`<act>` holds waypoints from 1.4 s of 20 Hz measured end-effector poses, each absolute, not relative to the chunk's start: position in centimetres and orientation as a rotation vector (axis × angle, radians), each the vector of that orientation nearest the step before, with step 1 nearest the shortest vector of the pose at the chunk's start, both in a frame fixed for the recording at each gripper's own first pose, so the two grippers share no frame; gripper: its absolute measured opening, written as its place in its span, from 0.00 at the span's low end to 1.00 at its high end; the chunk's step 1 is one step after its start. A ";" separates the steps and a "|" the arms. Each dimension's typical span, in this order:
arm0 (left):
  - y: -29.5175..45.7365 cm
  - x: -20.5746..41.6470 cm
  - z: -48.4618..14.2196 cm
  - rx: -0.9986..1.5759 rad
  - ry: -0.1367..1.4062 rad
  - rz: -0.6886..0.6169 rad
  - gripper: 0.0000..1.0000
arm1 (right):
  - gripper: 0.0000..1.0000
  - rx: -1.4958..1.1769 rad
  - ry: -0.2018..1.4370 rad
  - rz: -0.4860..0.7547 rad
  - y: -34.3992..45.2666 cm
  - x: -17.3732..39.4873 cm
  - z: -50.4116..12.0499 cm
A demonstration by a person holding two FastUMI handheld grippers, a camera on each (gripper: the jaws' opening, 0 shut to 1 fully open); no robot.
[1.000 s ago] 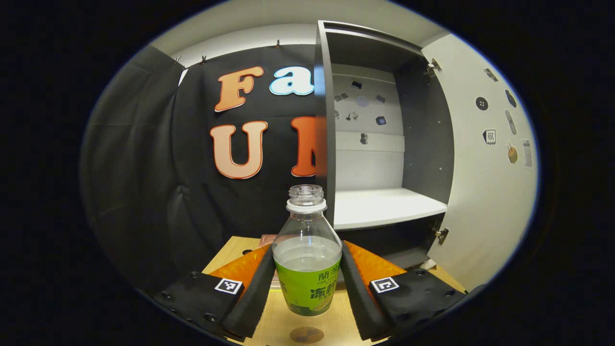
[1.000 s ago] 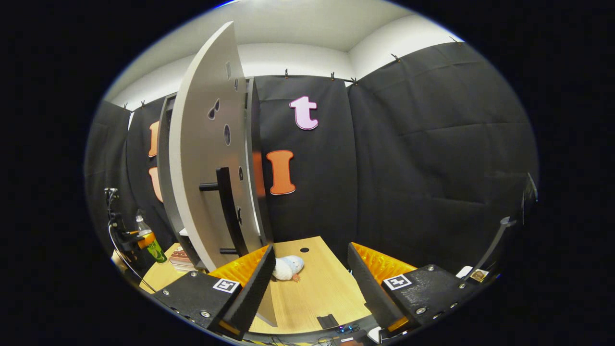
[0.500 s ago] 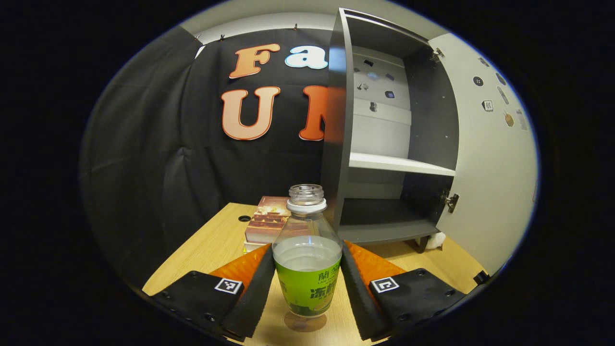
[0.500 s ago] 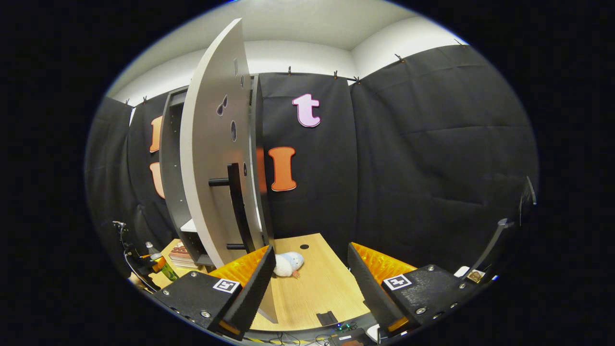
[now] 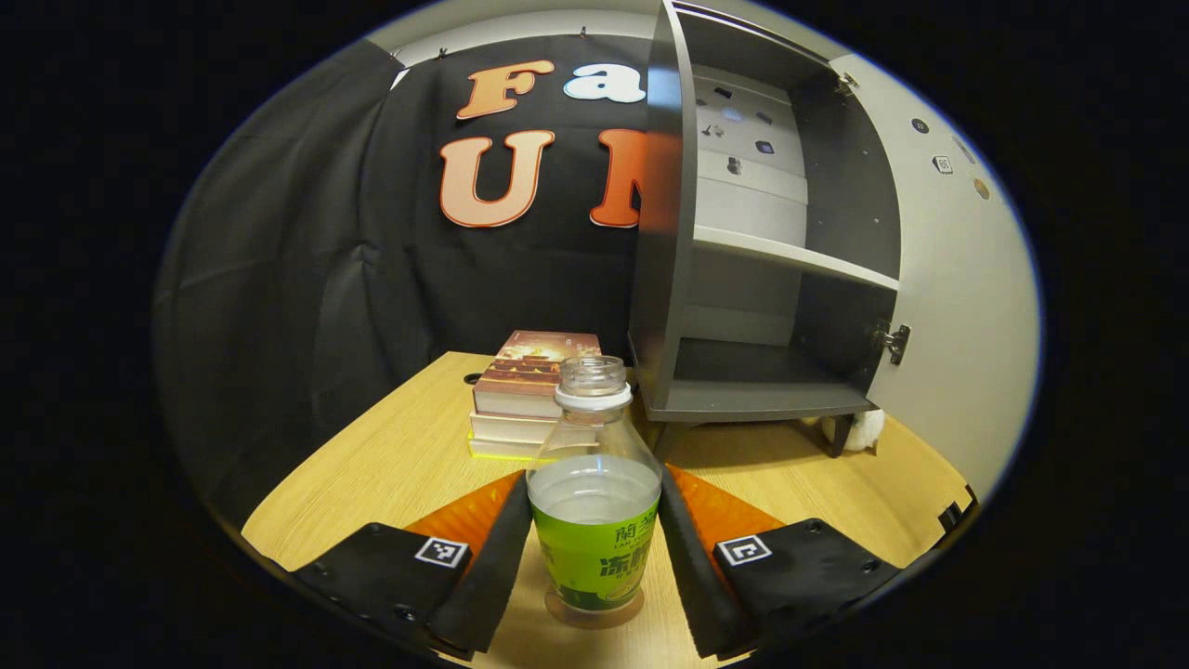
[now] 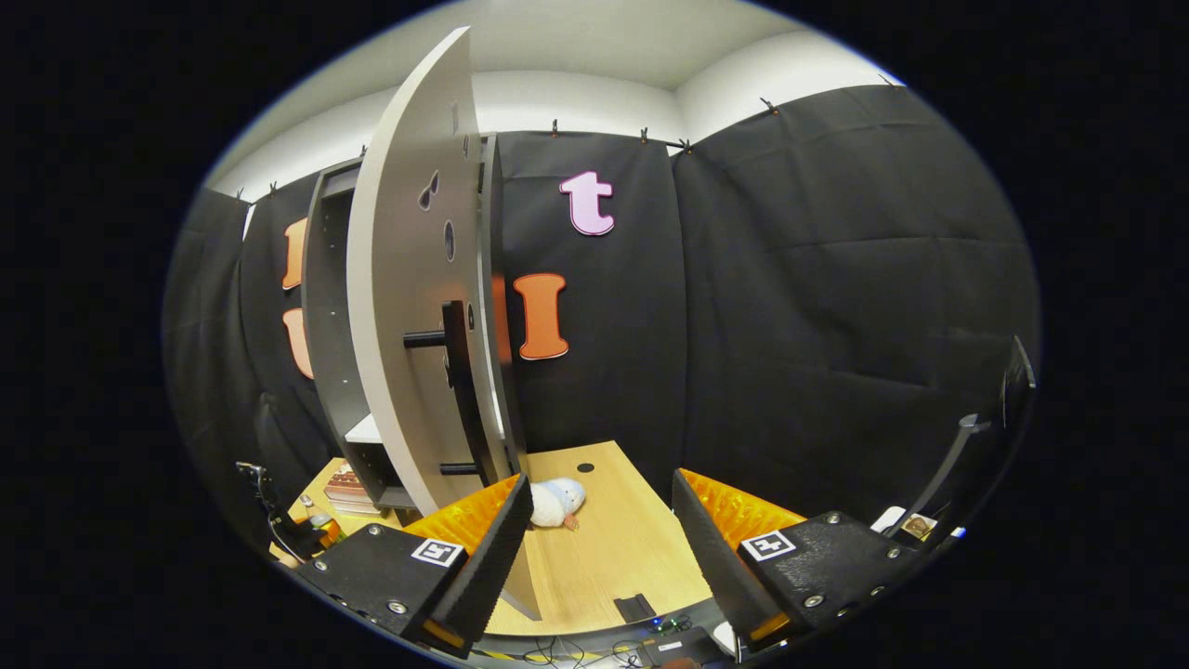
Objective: Open the cabinet door with the right hand, grasp the bottle in the cabinet with the left hand and place it on the coaster, then close the cabinet door with the right hand.
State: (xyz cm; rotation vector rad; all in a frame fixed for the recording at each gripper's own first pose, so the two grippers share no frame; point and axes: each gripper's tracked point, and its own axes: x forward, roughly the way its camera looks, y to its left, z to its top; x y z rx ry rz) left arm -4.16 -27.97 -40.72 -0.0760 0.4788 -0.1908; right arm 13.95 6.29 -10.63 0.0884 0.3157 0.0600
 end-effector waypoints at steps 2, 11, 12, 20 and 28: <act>-28.0 -4.5 -41.4 -0.053 0.478 -0.193 0.83 | 0.93 0.087 0.319 0.052 6.2 13.9 -10.7; -28.1 -5.9 -42.8 -0.033 0.496 -0.190 0.82 | 0.93 0.093 0.331 0.046 6.2 13.7 -10.9; -28.0 -6.0 -42.7 -0.027 0.494 -0.188 0.83 | 0.93 0.093 0.331 0.045 6.2 13.6 -10.9; -28.6 -6.8 -41.4 0.007 0.484 -0.206 0.88 | 0.93 0.081 0.321 0.077 6.8 13.9 -10.9; -28.1 -7.8 -37.0 0.008 0.428 -0.211 0.96 | 0.93 0.073 0.318 0.123 7.8 14.1 -10.9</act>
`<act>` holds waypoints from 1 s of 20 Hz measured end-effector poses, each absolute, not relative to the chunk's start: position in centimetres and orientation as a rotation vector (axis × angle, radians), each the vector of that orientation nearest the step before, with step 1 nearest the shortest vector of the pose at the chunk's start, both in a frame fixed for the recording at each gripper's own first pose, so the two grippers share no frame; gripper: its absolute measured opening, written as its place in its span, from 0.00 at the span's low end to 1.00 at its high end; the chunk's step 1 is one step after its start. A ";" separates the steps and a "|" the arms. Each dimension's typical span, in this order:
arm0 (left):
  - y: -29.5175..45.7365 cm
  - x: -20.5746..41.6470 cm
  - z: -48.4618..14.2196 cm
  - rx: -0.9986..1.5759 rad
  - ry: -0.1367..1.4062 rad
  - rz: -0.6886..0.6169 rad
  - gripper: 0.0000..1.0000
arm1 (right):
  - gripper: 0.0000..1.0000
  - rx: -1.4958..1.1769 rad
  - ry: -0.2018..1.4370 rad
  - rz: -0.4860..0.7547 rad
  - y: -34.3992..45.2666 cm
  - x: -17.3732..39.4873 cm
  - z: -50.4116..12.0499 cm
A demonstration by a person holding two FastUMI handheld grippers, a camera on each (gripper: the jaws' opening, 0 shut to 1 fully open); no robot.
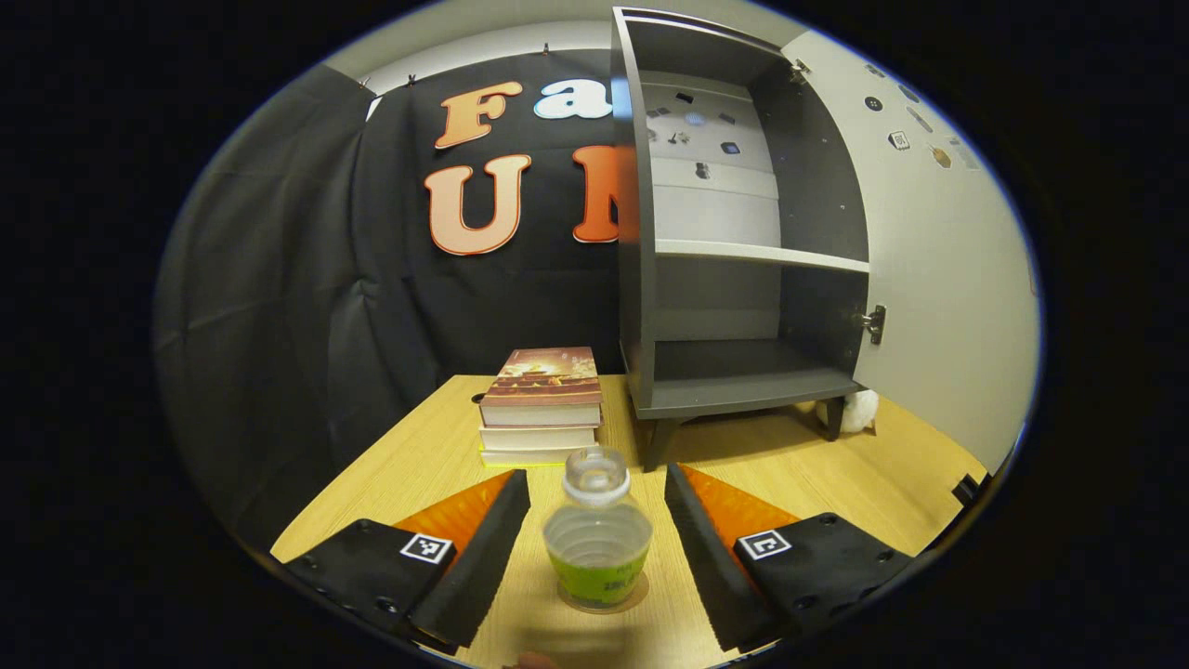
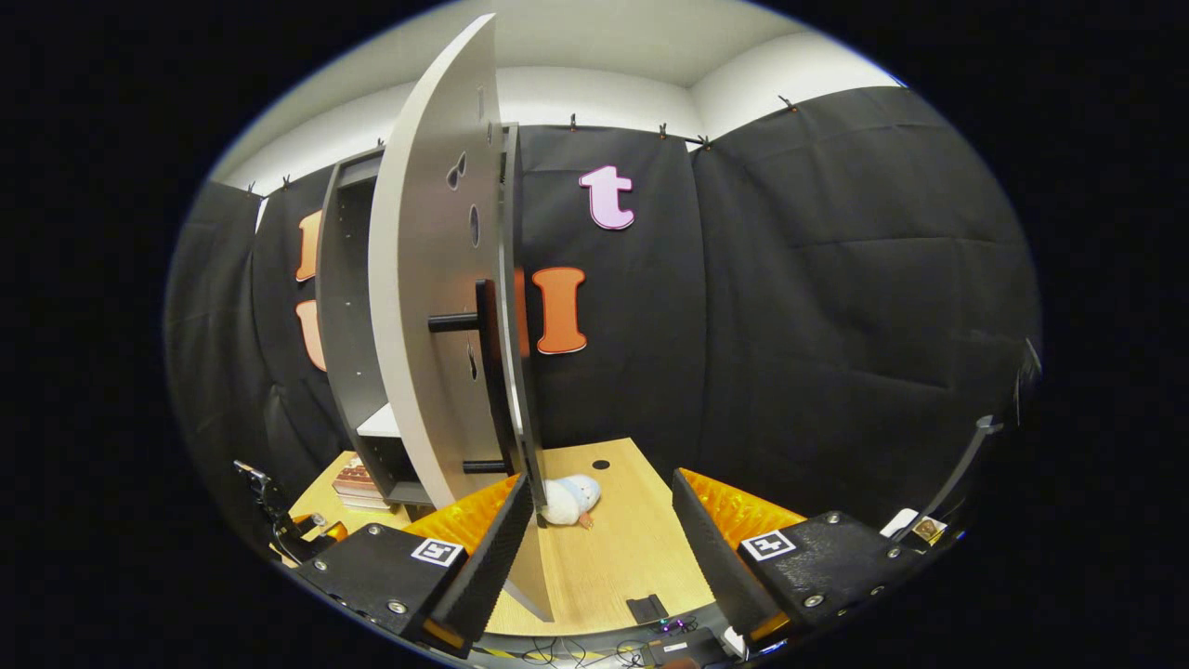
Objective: Open the cabinet door with the right hand, grasp the bottle in the cabinet with the left hand and place it on the coaster, then close the cabinet door with the right hand.
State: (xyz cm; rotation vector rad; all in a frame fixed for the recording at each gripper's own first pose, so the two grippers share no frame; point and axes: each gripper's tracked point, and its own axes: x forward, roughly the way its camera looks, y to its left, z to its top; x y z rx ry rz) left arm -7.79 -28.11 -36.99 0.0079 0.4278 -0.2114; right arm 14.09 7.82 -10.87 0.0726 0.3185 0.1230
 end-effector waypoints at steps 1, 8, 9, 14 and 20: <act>-27.9 -7.9 -36.7 0.003 0.432 -0.206 0.96 | 0.93 0.073 0.319 0.127 7.9 14.2 -10.8; -25.2 -8.7 -31.2 -0.049 0.425 -0.172 0.96 | 0.93 0.048 0.314 0.158 8.5 14.4 -10.9; -24.6 -8.7 -29.8 -0.052 0.416 -0.167 0.95 | 0.93 0.038 0.308 0.153 8.2 14.5 -10.8; -21.0 -8.4 -20.8 -0.050 0.363 -0.130 0.95 | 0.92 0.049 0.317 0.159 8.8 14.4 -10.9; -17.5 -7.8 -9.0 0.019 0.245 -0.118 0.96 | 0.89 0.010 0.304 0.161 9.0 14.4 -10.7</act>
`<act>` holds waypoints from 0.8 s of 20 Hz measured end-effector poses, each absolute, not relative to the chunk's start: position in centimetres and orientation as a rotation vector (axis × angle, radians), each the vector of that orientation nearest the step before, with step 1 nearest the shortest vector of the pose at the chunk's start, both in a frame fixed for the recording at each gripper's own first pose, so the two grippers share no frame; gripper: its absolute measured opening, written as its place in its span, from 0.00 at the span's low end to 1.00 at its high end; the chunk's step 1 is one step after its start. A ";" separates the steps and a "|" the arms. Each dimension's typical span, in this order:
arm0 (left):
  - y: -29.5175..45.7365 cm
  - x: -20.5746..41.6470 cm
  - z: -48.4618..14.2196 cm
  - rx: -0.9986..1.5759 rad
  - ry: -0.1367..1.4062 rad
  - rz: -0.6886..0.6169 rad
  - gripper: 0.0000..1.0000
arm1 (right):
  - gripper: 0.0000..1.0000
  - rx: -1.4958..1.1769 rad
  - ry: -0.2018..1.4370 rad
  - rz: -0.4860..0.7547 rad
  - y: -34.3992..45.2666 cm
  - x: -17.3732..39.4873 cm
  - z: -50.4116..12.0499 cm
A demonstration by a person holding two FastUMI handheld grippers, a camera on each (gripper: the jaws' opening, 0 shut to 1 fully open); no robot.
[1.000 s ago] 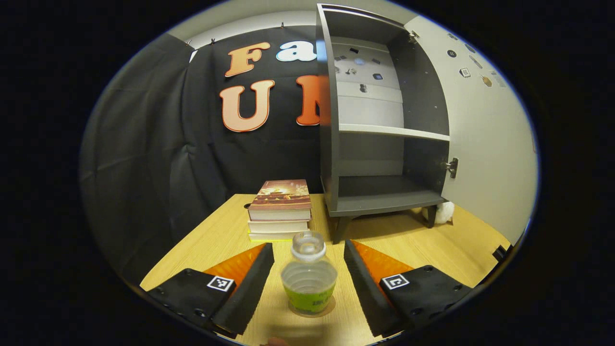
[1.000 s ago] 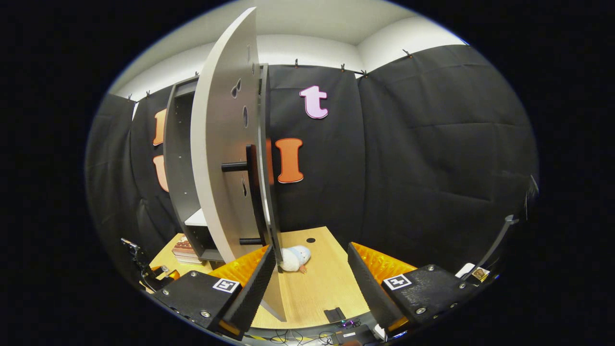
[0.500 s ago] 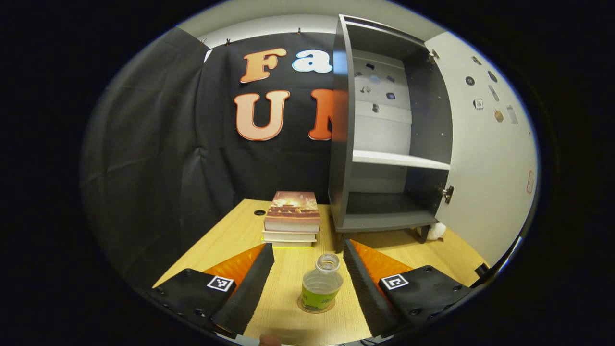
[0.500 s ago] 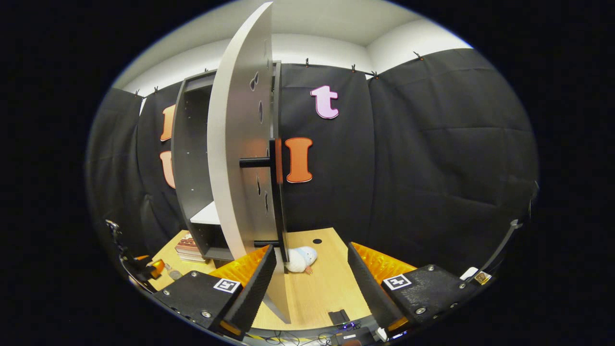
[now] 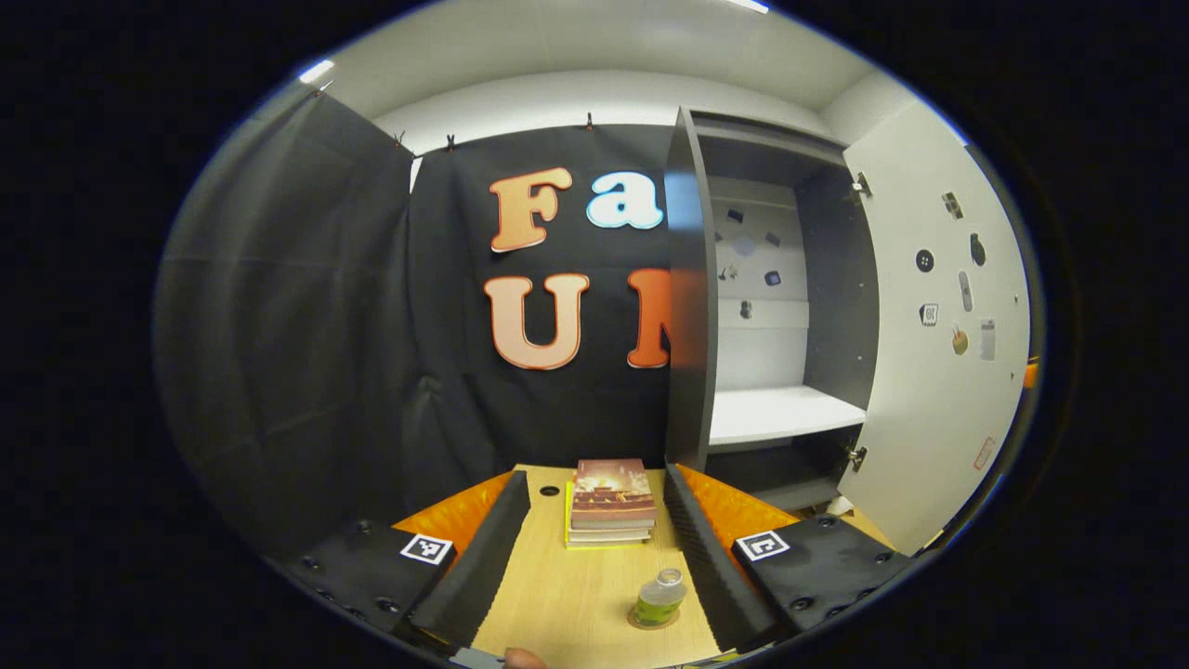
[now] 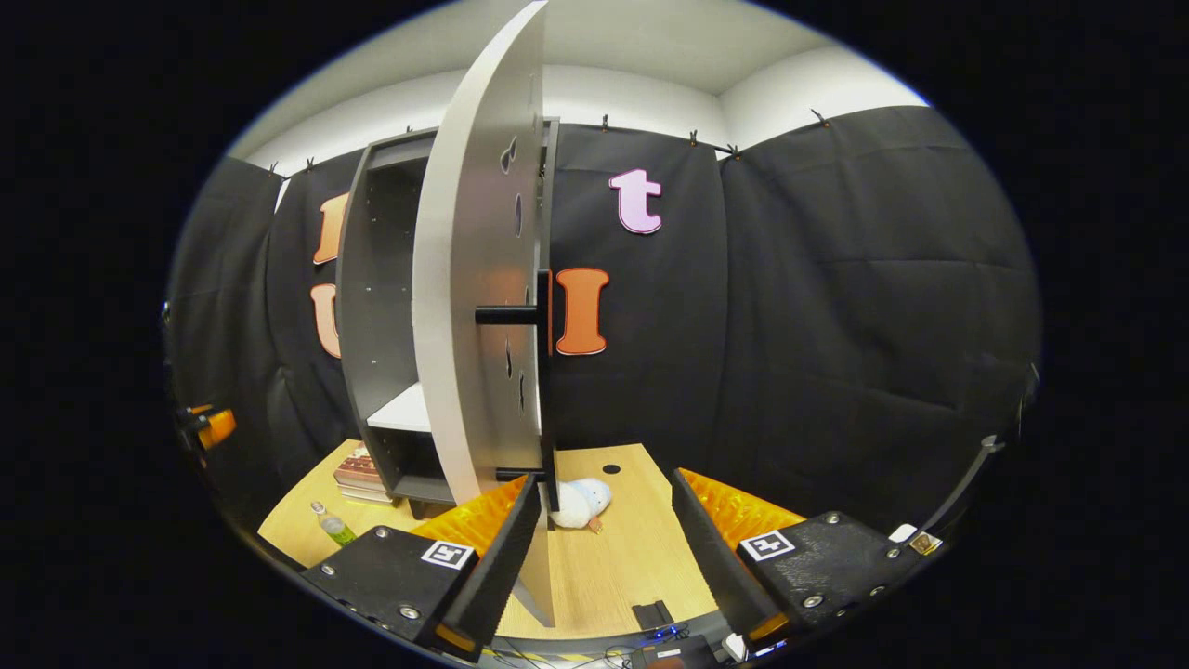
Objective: Open the cabinet door with the right hand, grasp the bottle in the cabinet with the left hand and place it on the coaster, then close the cabinet door with the right hand.
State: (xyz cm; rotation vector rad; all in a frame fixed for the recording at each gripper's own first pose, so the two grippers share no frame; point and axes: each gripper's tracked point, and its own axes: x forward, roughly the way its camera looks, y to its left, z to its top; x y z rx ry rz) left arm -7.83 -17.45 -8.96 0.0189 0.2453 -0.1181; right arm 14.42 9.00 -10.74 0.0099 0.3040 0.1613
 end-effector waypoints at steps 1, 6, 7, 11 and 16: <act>-16.9 -7.9 -8.0 0.029 0.242 -0.116 0.96 | 0.89 0.010 0.306 0.169 9.3 14.4 -10.7; -15.2 -7.8 -3.4 -0.004 0.236 -0.142 0.95 | 0.89 0.000 0.301 0.228 11.2 14.2 -10.6; -14.9 -7.7 -2.8 -0.022 0.232 -0.148 0.95 | 0.89 0.004 0.300 0.246 11.8 14.0 -10.6; -12.7 -7.0 -1.9 -0.030 0.228 -0.149 0.95 | 0.89 0.024 0.296 0.304 13.9 14.0 -10.5; -10.7 -6.1 -1.8 -0.052 0.244 -0.160 0.95 | 0.89 0.054 0.290 0.379 16.5 13.9 -10.4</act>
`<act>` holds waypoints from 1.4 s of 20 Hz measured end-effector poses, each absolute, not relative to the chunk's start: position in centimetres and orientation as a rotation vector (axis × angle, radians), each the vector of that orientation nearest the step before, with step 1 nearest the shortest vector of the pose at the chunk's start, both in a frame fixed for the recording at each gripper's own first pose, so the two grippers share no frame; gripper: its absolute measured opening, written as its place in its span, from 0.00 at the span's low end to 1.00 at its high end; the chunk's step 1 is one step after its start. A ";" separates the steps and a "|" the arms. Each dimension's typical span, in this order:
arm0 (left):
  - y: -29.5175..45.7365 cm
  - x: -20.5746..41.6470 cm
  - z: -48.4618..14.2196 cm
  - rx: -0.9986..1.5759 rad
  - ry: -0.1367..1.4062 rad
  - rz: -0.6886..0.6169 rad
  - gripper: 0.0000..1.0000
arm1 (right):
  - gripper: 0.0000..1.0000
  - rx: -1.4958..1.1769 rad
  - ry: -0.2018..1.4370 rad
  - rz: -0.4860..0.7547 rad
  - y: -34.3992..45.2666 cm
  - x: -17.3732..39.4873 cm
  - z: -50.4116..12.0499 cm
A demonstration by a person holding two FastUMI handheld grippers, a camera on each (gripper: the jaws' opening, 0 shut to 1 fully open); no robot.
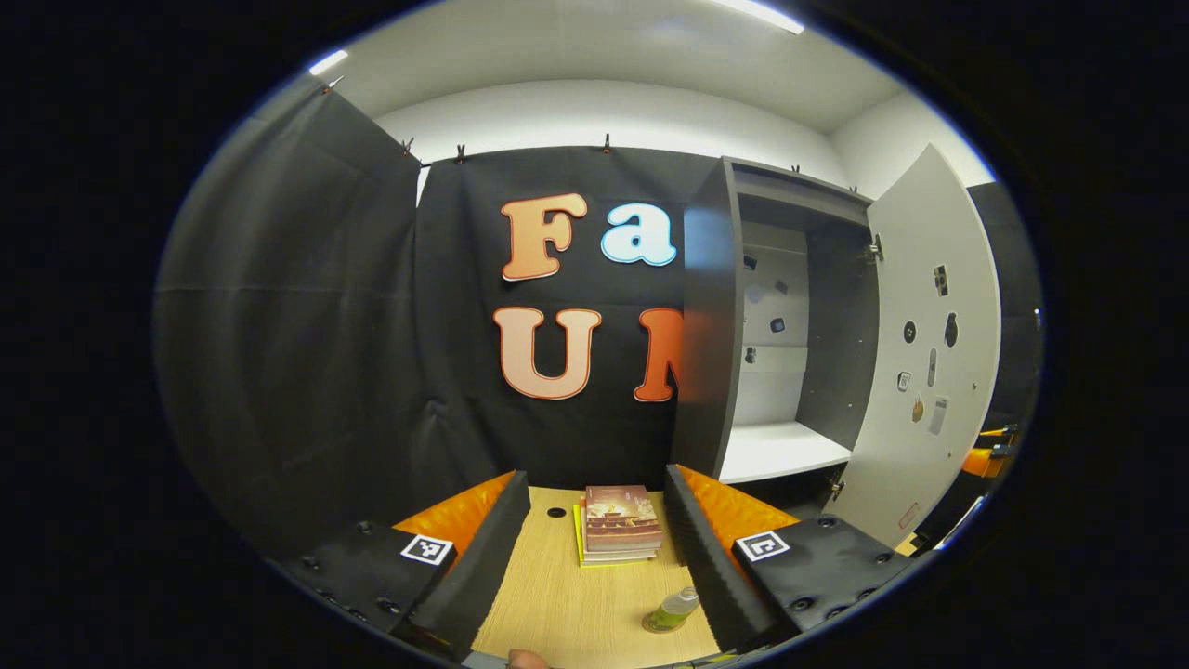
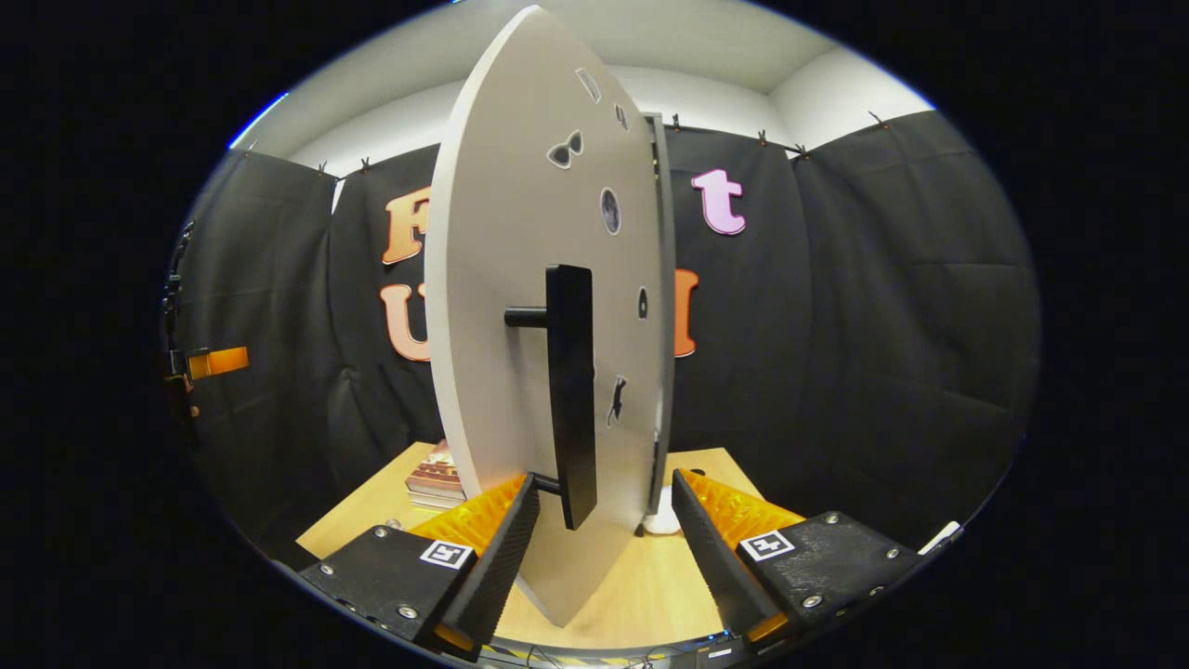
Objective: Open the cabinet door with the right hand, grasp the bottle in the cabinet with the left hand and place it on the coaster, then close the cabinet door with the right hand.
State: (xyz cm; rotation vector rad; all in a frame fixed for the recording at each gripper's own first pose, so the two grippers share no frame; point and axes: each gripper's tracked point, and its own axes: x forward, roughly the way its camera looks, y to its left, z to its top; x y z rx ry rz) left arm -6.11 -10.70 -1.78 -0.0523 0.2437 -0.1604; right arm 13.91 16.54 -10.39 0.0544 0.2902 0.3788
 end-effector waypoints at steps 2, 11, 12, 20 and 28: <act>-9.5 -5.7 -1.5 -0.044 0.237 -0.152 0.94 | 0.89 0.075 0.293 0.406 17.7 13.9 -10.4; -5.4 -3.5 -1.1 -0.004 0.210 -0.098 0.95 | 0.87 0.113 0.276 0.495 22.3 15.0 -10.3; -5.1 -3.3 -1.4 -0.011 0.219 -0.096 0.95 | 0.87 0.113 0.272 0.499 22.9 15.2 -10.3; 0.0 -1.8 -2.1 0.058 0.207 -0.008 0.94 | 0.89 0.146 0.266 0.474 25.8 17.0 -10.5; 1.6 -0.5 -2.6 0.045 0.199 0.001 0.95 | 0.88 0.143 0.257 0.445 26.9 18.2 -10.5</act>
